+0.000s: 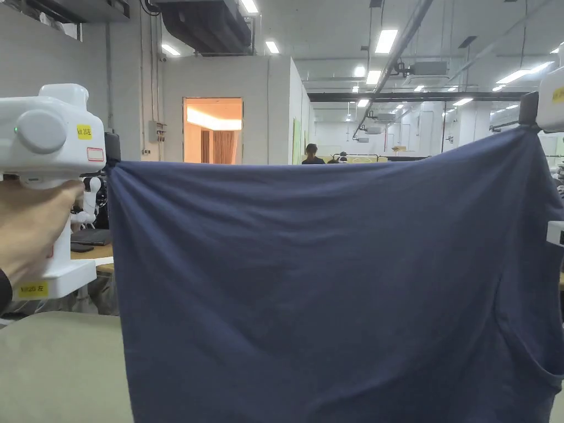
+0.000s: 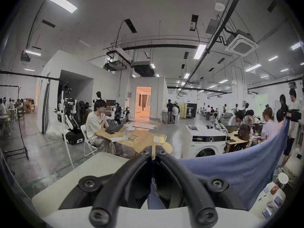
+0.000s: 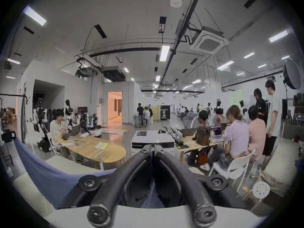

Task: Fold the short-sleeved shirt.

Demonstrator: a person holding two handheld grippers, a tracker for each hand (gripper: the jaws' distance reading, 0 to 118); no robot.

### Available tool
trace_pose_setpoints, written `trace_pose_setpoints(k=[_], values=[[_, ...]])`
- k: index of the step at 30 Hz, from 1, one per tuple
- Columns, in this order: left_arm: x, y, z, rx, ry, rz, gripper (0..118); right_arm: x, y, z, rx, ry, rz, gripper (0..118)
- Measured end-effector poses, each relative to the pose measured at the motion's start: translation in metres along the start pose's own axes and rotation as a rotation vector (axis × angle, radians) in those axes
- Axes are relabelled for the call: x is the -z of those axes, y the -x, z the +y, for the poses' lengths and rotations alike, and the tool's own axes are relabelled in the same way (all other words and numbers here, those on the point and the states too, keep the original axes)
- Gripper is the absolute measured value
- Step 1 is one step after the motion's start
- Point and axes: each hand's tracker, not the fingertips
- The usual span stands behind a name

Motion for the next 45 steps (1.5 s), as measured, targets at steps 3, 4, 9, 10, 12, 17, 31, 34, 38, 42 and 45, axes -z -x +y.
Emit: trace_pose_setpoints(k=[3, 4, 9, 10, 12, 17, 31, 34, 38, 42, 45], values=[[0.013, -0.002, -0.003, 0.017, 0.016, -0.001, 0, 0.009, 0.002, -0.002, 0.000, -0.003, -0.011, 0], [0.015, -0.002, -0.007, 0.016, 0.017, -0.001, 0, 0.011, 0.000, -0.006, 0.034, 0.008, 0.009, 0], [0.020, -0.002, -0.041, 0.002, 0.055, -0.026, 0, 0.015, -0.008, -0.054, 0.009, 0.085, 0.021, 0], [0.019, -0.003, -0.051, 0.008, 0.070, -0.029, 0, 0.013, -0.011, -0.068, 0.013, 0.100, 0.047, 0], [0.016, -0.002, -0.075, 0.020, 0.101, -0.036, 0, 0.008, -0.019, -0.096, 0.019, 0.155, 0.109, 0], [-0.020, 0.003, -0.143, 0.025, 0.179, -0.091, 0, -0.040, -0.034, -0.160, 0.048, 0.229, 0.150, 0], [-0.238, 0.053, -0.340, -0.055, 0.477, -0.215, 0, -0.277, -0.085, -0.357, 0.089, 0.507, 0.258, 0], [-0.260, 0.070, -0.378, -0.040, 0.558, -0.187, 0, -0.306, -0.089, -0.401, 0.093, 0.608, 0.235, 0], [-0.275, 0.084, -0.416, -0.117, 0.653, -0.170, 0, -0.321, -0.096, -0.449, 0.128, 0.690, 0.196, 0], [-0.278, 0.083, -0.437, -0.095, 0.677, -0.174, 0, -0.324, -0.096, -0.472, 0.126, 0.725, 0.178, 0], [-0.273, 0.079, -0.441, -0.050, 0.670, -0.174, 0, -0.327, -0.095, -0.480, 0.118, 0.735, 0.171, 1]])
